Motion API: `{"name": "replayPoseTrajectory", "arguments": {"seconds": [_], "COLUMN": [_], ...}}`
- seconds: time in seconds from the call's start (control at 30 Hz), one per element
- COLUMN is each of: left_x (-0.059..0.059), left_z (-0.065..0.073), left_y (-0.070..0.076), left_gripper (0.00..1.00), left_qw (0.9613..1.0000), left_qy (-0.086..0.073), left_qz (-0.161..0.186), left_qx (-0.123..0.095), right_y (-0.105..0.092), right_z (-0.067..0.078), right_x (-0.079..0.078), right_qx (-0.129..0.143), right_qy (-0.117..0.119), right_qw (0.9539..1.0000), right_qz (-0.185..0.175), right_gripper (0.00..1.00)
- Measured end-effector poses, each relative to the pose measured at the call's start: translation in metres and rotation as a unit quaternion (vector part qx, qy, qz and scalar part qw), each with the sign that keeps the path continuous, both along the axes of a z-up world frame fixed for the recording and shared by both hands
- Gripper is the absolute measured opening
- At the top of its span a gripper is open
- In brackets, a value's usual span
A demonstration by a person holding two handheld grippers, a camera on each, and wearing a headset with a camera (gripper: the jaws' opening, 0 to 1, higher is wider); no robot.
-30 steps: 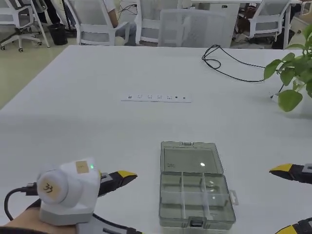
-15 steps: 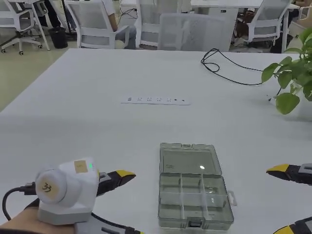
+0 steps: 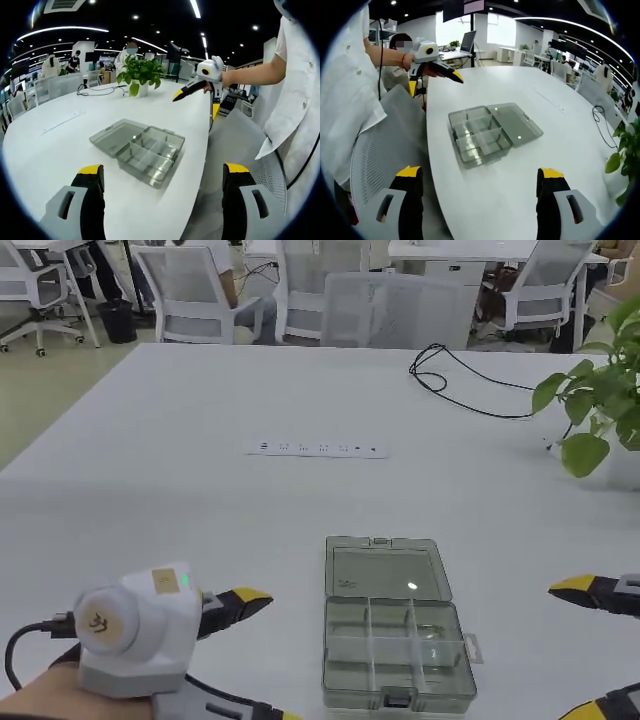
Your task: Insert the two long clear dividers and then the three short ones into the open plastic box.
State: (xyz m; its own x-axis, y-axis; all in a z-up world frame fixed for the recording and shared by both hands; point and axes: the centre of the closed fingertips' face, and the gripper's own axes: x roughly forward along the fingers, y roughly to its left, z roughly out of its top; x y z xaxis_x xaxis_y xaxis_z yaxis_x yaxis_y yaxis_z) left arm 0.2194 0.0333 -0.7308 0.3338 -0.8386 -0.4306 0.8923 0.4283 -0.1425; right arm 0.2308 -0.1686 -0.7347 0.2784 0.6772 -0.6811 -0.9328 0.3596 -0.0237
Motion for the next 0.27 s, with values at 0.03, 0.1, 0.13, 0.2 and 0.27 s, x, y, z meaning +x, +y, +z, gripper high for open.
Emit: {"name": "replayPoseTrajectory", "arguments": {"seconds": [0.03, 0.1, 0.13, 0.2, 0.27], "left_x": [0.0005, 0.0024, 0.0034, 0.0044, 0.0046], "left_z": [-0.0004, -0.0007, -0.0009, -0.0007, -0.0004], "left_y": [0.0003, 0.0016, 0.0022, 0.0030, 0.0032], "left_gripper": [1.00, 1.00, 1.00, 1.00, 1.00], "left_qw": [1.0000, 1.0000, 1.0000, 1.0000, 1.0000], "left_qy": [0.000, -0.001, 0.000, 0.000, 0.000], "left_qz": [0.000, 0.001, 0.002, 0.003, 0.002], "left_qx": [0.001, 0.002, 0.002, 0.003, 0.004], "right_y": [-0.0004, -0.0014, -0.0017, -0.0020, -0.0014], "right_z": [-0.0001, -0.0002, -0.0003, -0.0005, -0.0003], "right_x": [0.0003, 0.0013, 0.0018, 0.0025, 0.0029], "right_qx": [0.000, -0.001, -0.001, -0.001, 0.000], "right_qy": [0.000, -0.001, -0.001, -0.002, -0.001], "right_qw": [1.0000, 1.0000, 1.0000, 1.0000, 1.0000], "right_qz": [-0.001, -0.003, -0.004, -0.003, -0.003], "right_gripper": [0.95, 0.95, 0.95, 0.95, 0.95]}}
